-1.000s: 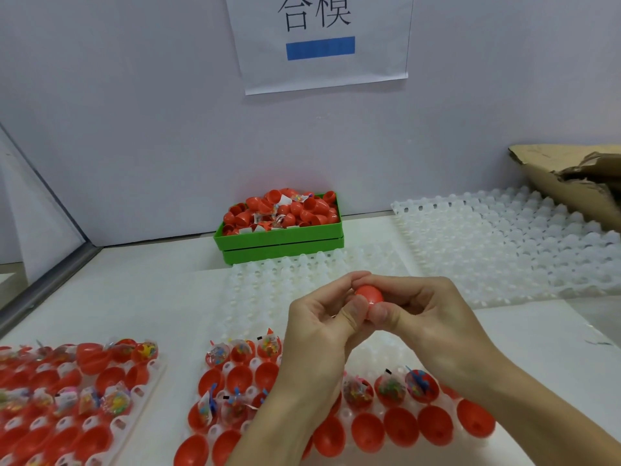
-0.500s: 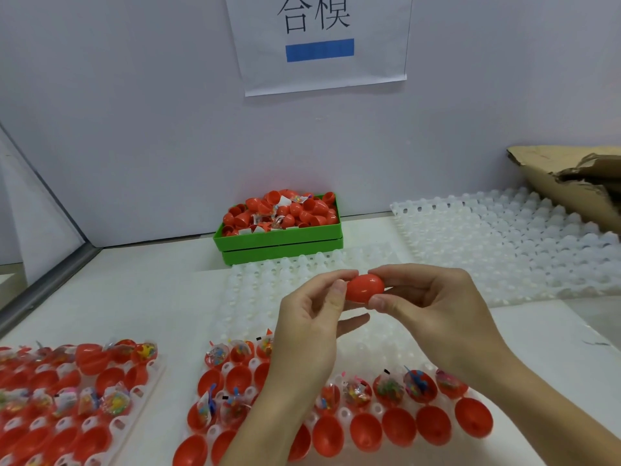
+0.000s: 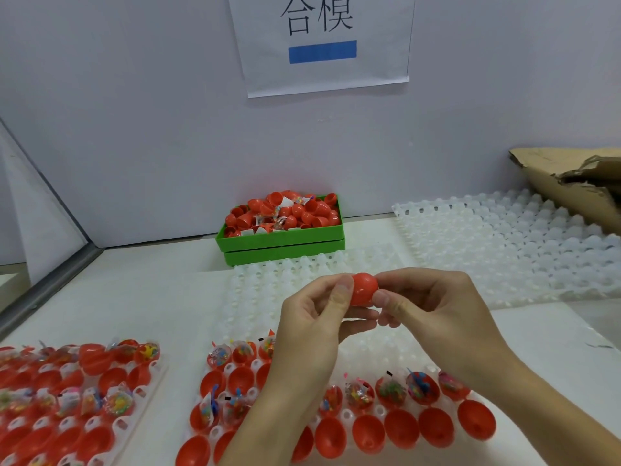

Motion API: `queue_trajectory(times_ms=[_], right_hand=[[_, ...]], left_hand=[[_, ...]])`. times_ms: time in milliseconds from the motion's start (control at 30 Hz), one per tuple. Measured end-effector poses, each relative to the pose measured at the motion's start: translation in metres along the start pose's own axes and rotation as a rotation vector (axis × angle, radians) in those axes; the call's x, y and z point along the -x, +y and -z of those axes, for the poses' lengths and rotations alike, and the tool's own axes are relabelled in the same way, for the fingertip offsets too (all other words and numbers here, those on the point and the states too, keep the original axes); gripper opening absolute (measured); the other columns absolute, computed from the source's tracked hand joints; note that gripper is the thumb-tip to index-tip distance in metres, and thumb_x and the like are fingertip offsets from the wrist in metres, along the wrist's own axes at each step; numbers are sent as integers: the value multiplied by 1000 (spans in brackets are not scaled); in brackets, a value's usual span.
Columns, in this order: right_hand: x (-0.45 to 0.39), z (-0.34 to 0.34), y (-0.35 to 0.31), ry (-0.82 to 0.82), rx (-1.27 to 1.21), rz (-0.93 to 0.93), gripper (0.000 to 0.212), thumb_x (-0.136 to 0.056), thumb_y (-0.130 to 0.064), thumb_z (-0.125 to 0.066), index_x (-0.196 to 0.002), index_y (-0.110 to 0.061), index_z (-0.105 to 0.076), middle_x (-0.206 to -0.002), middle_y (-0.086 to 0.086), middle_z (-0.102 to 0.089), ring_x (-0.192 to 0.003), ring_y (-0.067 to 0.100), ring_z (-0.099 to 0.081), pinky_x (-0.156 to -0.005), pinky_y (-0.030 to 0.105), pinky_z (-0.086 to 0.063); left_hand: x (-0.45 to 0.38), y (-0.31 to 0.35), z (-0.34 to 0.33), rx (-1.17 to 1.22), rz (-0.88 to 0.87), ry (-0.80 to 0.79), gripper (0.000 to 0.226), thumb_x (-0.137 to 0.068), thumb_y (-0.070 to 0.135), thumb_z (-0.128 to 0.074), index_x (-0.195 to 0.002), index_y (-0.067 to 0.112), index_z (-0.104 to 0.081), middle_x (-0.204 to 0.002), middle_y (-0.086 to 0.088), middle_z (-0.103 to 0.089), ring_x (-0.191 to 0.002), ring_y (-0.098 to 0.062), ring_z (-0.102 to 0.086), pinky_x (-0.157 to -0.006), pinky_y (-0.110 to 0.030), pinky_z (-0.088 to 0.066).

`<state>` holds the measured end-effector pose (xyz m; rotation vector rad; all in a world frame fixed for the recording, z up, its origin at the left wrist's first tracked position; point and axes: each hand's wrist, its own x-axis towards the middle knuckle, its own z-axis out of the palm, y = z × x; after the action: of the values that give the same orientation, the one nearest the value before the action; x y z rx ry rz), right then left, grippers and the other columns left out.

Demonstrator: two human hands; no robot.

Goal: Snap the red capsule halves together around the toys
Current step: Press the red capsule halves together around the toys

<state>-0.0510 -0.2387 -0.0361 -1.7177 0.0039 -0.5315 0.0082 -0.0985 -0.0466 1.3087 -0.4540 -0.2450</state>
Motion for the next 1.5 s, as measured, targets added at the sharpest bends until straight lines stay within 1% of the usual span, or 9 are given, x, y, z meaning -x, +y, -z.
queue_trajectory(times_ms=[233,433,567,733,867,1000,1233,1333,1500], right_hand=[[-1,2,4,7,-8,-15,18,-90,-6,-67,-98,-20,-73,-80,1,-76,-70,16,-73,-64,20,-56],[-2,1,3,5,-52,-23,14,-89,-7,-67,-95,-17,-74,-79,0,-77,-70,15,-74,-61,19,-55],[-1,1,4,15,-53,-6,15,-89,-6,-68,-95,-18,-74,-80,1,-76,-70,15,-74,-62,19,-55],[1,1,3,47,-86,69,24,-87,0,-69,-96,-21,-75,-81,1,-74,-72,11,-70,-62,17,-53],[2,1,3,48,-58,96,25,-85,-3,-71,-94,-25,-76,-81,0,-71,-78,10,-69,-65,20,-54],[3,-1,1,23,-15,118,27,-77,-7,-79,-94,-28,-76,-87,-2,-71,-86,16,-66,-68,29,-56],[2,-2,3,93,0,131,34,-88,4,-66,-97,-27,-75,-93,-9,-76,-92,11,-71,-76,21,-56],[1,-2,3,101,-10,121,35,-89,5,-64,-98,-27,-75,-91,-10,-77,-86,7,-71,-70,12,-52],[1,-3,1,121,-54,121,28,-86,-2,-68,-98,-27,-73,-91,-9,-76,-77,6,-69,-64,15,-53]], left_hand=[[2,3,0,-158,-119,65,14,-84,18,-74,-98,19,-71,-91,3,-75,-88,-15,-72,-70,-24,-59],[4,3,0,-253,-202,94,26,-80,6,-78,-96,24,-69,-94,10,-72,-95,-8,-67,-70,-13,-53],[4,2,1,-272,-196,81,26,-86,9,-74,-102,29,-70,-97,12,-73,-98,-7,-68,-73,-17,-56],[4,5,-4,-47,-78,61,17,-93,23,-60,-106,17,-69,-89,-7,-77,-85,-23,-75,-73,-24,-59],[3,7,-5,152,47,86,42,-78,37,-65,-106,6,-62,-83,-17,-75,-82,-30,-76,-69,-24,-59],[3,7,-4,233,71,70,45,-80,34,-63,-108,-1,-59,-84,-18,-75,-83,-26,-75,-69,-23,-59],[6,7,-7,156,46,-78,37,-83,36,-62,-115,17,-57,-92,-19,-75,-86,-31,-74,-67,-28,-58],[6,7,-7,86,28,-102,31,-84,34,-63,-110,19,-60,-91,-16,-76,-86,-30,-74,-66,-28,-58],[6,7,-3,-41,-5,-80,27,-84,40,-61,-105,24,-63,-91,-9,-77,-83,-24,-74,-64,-27,-57]])
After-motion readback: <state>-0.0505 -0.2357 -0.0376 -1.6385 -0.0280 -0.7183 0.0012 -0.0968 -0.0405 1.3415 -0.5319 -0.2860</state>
